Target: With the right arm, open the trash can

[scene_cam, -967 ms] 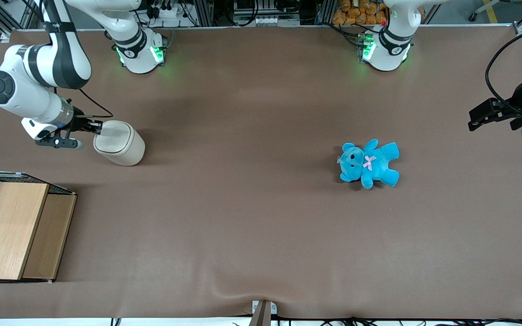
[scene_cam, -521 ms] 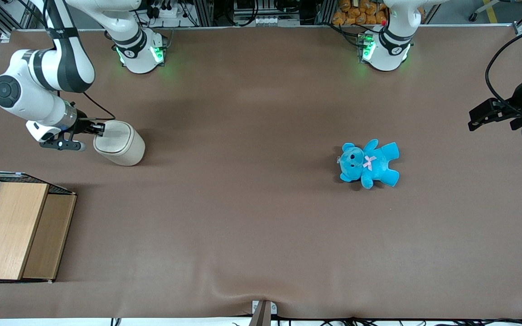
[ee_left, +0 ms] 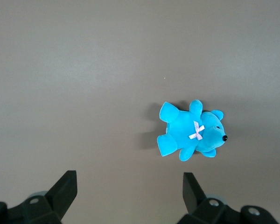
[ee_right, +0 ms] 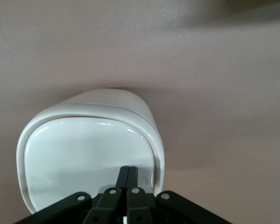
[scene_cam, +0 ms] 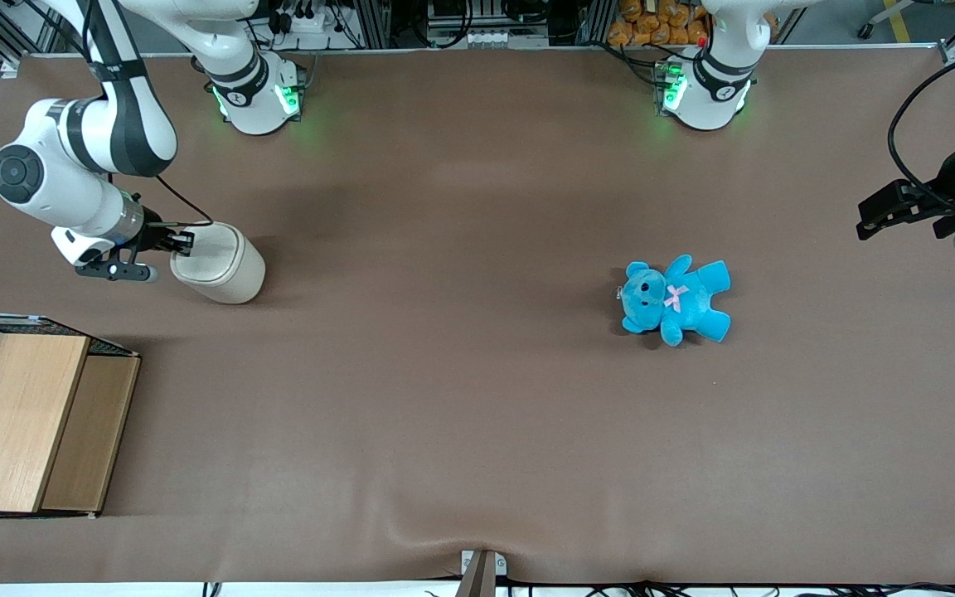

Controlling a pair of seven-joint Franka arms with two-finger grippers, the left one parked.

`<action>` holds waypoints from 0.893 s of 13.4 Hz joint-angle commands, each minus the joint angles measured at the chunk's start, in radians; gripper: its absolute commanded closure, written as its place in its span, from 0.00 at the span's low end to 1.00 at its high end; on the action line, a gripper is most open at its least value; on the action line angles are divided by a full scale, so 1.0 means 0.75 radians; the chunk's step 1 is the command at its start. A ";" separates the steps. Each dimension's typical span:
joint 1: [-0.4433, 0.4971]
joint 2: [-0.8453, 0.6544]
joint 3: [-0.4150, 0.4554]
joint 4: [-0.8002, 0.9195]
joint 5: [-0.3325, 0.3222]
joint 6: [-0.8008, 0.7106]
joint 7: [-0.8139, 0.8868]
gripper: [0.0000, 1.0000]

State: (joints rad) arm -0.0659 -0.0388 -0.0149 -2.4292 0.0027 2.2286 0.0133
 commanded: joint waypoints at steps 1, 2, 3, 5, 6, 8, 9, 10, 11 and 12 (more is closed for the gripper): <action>-0.014 0.015 0.008 0.019 0.019 -0.026 -0.024 1.00; -0.012 0.015 0.008 0.074 0.019 -0.099 -0.022 1.00; -0.008 0.015 0.008 0.136 0.019 -0.201 -0.020 1.00; -0.002 0.011 0.014 0.238 0.019 -0.349 -0.010 1.00; 0.010 0.013 0.014 0.291 0.019 -0.420 -0.001 1.00; 0.033 0.015 0.014 0.389 0.019 -0.541 0.023 1.00; 0.049 0.015 0.016 0.447 0.019 -0.608 0.047 1.00; 0.071 0.021 0.016 0.506 0.021 -0.678 0.086 1.00; 0.098 0.023 0.016 0.545 0.021 -0.725 0.123 1.00; 0.118 0.023 0.018 0.568 0.021 -0.750 0.150 1.00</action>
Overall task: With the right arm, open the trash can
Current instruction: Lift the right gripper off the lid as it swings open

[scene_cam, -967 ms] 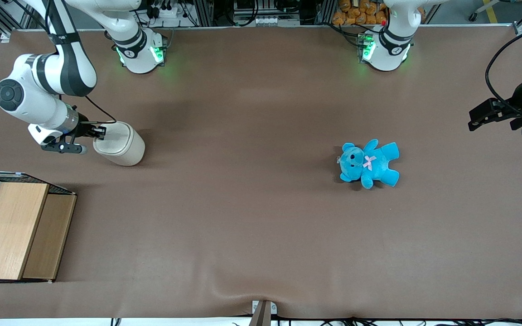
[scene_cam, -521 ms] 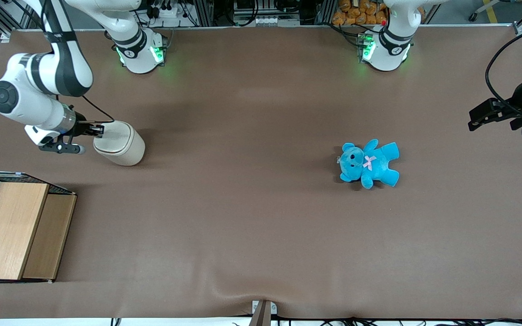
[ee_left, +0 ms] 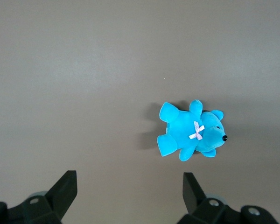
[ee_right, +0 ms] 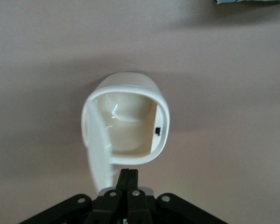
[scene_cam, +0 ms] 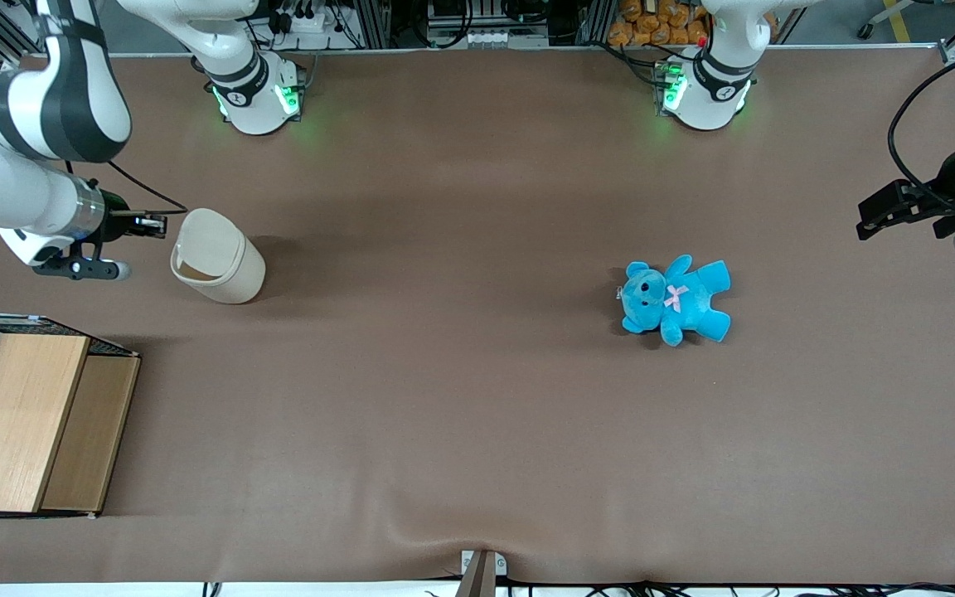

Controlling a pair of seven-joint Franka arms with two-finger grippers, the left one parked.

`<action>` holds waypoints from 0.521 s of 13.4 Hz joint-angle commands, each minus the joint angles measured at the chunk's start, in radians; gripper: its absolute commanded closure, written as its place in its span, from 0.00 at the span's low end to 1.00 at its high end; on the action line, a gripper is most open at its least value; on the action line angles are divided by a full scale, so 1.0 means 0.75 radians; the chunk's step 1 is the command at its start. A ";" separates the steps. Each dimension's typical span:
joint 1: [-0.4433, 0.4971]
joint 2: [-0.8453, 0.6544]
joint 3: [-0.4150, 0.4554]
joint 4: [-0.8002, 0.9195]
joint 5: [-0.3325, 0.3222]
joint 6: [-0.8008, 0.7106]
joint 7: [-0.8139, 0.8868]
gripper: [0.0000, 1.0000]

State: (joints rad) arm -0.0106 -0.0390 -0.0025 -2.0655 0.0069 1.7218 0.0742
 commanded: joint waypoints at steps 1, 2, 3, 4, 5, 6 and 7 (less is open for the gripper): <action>0.061 0.023 0.001 0.099 0.015 -0.087 0.085 1.00; 0.071 0.023 0.001 0.113 0.017 -0.093 0.091 0.97; 0.080 0.025 0.001 0.134 0.017 -0.093 0.093 0.63; 0.082 0.029 0.013 0.166 0.015 -0.097 0.091 0.06; 0.082 0.029 0.028 0.207 0.017 -0.107 0.087 0.00; 0.080 0.034 0.034 0.258 0.015 -0.123 0.083 0.00; 0.080 0.050 0.036 0.319 0.015 -0.142 0.075 0.00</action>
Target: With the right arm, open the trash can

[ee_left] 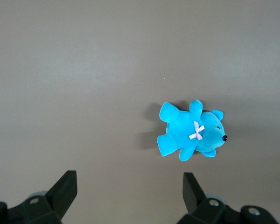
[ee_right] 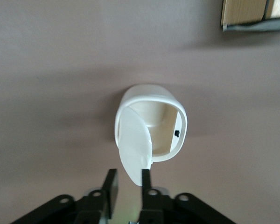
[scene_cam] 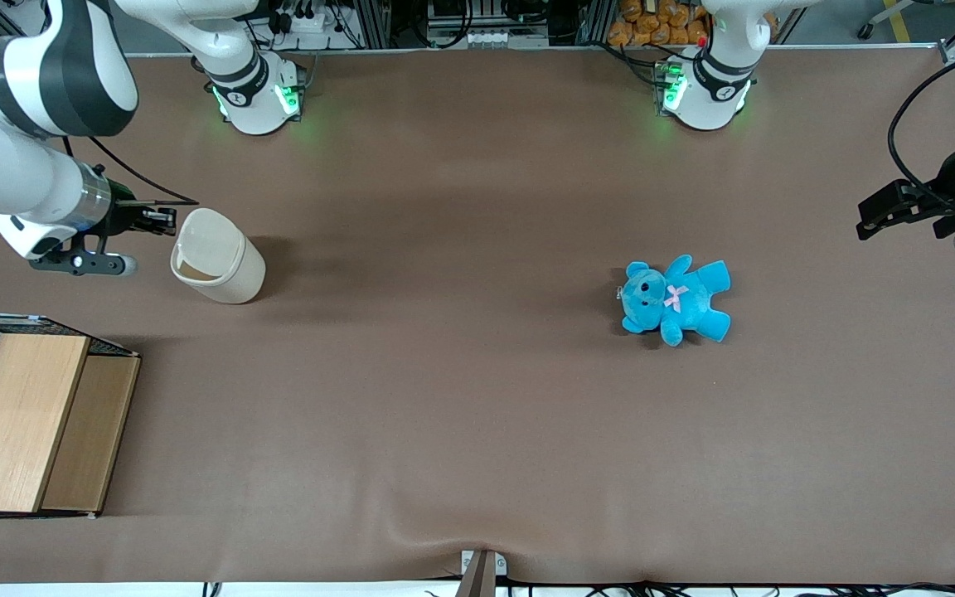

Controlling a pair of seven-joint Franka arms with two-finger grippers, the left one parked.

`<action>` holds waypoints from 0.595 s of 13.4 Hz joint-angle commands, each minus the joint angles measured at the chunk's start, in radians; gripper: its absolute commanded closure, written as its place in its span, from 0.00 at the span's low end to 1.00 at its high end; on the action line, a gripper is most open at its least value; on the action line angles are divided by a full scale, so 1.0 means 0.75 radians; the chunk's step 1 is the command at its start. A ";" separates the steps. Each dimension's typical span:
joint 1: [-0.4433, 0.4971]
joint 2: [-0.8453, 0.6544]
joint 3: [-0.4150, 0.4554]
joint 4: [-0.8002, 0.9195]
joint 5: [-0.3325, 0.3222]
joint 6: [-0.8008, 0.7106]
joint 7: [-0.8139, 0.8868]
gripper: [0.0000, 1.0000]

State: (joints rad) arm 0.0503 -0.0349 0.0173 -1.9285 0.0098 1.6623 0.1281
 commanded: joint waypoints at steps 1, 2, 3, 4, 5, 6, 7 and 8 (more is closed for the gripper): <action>-0.006 0.073 0.010 0.214 0.011 -0.099 -0.003 0.00; -0.016 0.118 0.010 0.322 0.011 -0.178 -0.005 0.00; -0.022 0.173 0.010 0.447 0.011 -0.274 -0.005 0.00; -0.028 0.218 0.008 0.570 0.011 -0.371 -0.005 0.00; -0.032 0.241 0.008 0.648 0.003 -0.432 -0.005 0.00; -0.053 0.237 0.008 0.669 0.003 -0.443 -0.003 0.00; -0.075 0.233 0.010 0.669 0.013 -0.437 -0.011 0.00; -0.095 0.229 0.012 0.673 0.011 -0.435 -0.048 0.00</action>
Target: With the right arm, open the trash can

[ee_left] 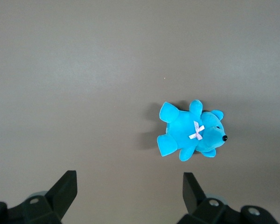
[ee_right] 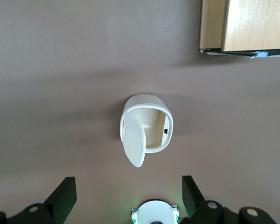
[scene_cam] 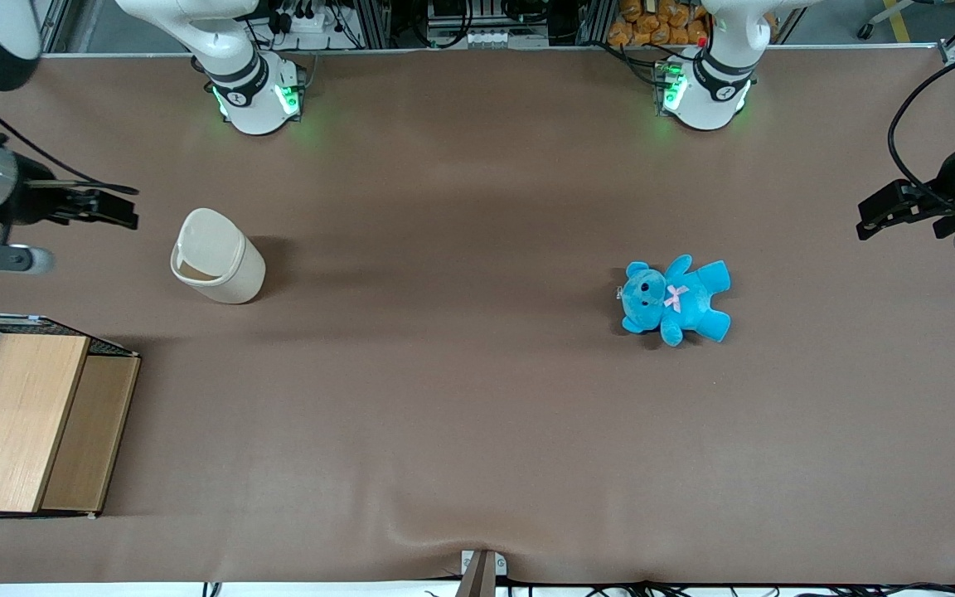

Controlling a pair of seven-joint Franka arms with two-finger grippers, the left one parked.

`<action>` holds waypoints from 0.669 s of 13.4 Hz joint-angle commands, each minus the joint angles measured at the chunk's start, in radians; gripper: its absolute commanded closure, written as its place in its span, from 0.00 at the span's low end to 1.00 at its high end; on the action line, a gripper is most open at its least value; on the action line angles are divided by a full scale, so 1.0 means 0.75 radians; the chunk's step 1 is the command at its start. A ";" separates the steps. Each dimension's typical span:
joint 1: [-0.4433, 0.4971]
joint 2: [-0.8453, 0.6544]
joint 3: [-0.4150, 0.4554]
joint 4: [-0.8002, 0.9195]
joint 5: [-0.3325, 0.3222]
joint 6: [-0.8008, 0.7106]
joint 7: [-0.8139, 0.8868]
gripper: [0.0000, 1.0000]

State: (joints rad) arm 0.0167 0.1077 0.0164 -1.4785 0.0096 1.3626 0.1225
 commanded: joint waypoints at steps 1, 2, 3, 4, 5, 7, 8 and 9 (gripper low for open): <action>-0.057 0.026 0.007 0.085 0.012 -0.029 -0.091 0.00; -0.059 0.010 0.003 0.096 0.012 -0.019 -0.106 0.00; -0.069 -0.017 -0.001 0.094 0.016 0.007 -0.120 0.00; -0.083 -0.039 0.001 0.084 0.018 0.012 -0.139 0.00; -0.086 -0.056 -0.003 0.080 0.052 0.012 -0.143 0.00; -0.084 -0.111 -0.026 0.025 0.087 0.064 -0.149 0.00; -0.082 -0.166 -0.028 -0.047 0.087 0.126 -0.151 0.00; -0.078 -0.227 -0.028 -0.136 0.087 0.189 -0.151 0.00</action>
State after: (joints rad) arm -0.0360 0.0385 -0.0036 -1.4466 0.0546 1.4269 0.0263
